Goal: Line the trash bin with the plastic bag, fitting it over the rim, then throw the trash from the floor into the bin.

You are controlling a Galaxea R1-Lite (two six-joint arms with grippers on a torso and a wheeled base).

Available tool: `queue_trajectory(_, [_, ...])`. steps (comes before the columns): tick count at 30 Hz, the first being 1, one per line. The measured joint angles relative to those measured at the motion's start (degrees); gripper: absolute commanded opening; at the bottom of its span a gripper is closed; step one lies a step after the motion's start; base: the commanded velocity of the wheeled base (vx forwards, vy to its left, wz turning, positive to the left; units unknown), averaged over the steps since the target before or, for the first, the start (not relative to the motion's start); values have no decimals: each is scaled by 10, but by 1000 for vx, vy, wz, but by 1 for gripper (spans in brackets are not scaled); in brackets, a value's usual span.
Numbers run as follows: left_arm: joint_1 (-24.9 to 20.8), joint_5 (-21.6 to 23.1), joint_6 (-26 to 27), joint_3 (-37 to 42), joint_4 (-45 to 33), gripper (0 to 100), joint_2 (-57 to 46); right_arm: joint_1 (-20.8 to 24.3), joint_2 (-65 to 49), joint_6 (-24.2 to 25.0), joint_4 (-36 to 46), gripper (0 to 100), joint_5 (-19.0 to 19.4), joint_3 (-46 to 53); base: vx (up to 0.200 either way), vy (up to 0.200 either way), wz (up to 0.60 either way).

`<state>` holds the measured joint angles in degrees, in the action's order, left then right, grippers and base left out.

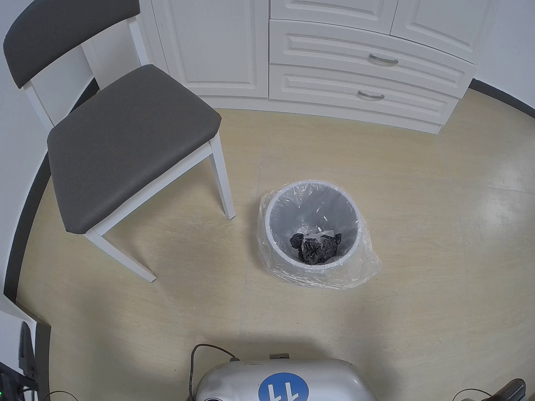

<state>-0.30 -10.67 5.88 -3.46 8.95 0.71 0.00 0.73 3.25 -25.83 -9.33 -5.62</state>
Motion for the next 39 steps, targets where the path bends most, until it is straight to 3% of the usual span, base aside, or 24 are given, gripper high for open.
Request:
queue_trajectory(4, [0,9,-30,19,-54,100,0,0,0,3,-16,100,0,35,0,0,0])
queue_trajectory(10, [0,74,-85,24,-73,100,0,0,0,6,-4,100,-5,44,0,0,0])
queue_trajectory(17, [0,82,-93,25,-78,100,0,0,0,7,87,100,-49,46,0,0,0])
queue_trajectory(22, [0,83,-93,25,-78,100,0,0,0,8,169,100,-55,46,0,0,0])
queue_trajectory(26, [0,86,-90,25,-78,100,0,0,0,10,217,100,-31,46,0,0,0])
queue_trajectory(35, [0,93,-85,25,-79,100,1,-1,1,25,218,100,25,46,0,0,0])
queue_trajectory(39, [0,94,-84,25,-81,100,1,-1,1,12,218,100,31,46,0,0,0])
